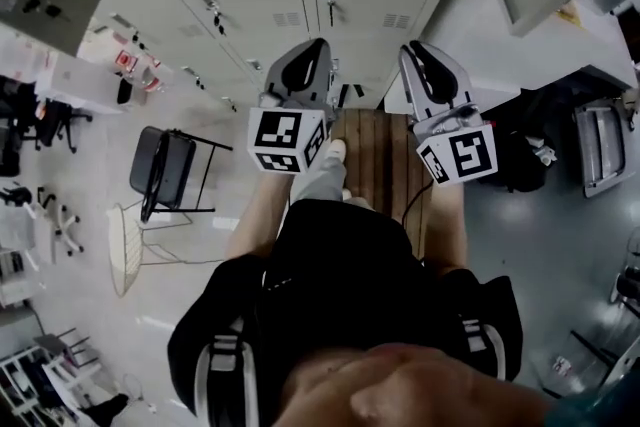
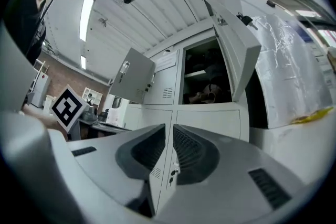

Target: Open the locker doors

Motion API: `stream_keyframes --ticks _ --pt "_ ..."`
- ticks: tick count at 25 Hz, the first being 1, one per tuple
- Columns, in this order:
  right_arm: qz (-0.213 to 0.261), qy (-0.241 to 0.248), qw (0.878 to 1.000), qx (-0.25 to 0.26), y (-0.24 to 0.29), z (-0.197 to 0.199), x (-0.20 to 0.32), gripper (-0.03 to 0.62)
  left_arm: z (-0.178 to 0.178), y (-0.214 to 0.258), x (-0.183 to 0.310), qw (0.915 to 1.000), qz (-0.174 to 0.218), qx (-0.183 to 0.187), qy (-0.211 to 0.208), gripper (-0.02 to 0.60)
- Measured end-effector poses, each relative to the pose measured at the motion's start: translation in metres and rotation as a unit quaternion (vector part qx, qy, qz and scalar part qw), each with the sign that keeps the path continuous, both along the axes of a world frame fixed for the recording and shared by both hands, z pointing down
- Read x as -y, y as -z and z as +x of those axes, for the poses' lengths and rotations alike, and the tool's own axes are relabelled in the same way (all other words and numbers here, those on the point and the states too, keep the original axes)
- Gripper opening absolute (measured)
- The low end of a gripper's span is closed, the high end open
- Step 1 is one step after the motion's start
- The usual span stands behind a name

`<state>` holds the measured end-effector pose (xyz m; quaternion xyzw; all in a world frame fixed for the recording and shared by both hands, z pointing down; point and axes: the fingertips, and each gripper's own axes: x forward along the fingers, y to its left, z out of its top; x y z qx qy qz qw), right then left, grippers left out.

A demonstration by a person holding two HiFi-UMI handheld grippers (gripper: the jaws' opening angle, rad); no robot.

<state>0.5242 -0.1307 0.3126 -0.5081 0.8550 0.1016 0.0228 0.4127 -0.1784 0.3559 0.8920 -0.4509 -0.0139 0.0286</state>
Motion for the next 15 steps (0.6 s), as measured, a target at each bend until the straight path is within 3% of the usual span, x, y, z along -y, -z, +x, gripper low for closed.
stream_keyframes --ticks 6,15 --pt "-0.046 -0.007 0.999 0.012 -0.042 -0.013 0.007 0.046 -0.007 -0.026 0.001 0.9993 -0.034 -0.003 0.016 0.011" --pt "-0.079 -0.027 0.996 0.012 -0.072 -0.003 0.002 0.015 0.001 -0.042 0.002 0.9987 -0.051 -0.007 0.010 0.011"
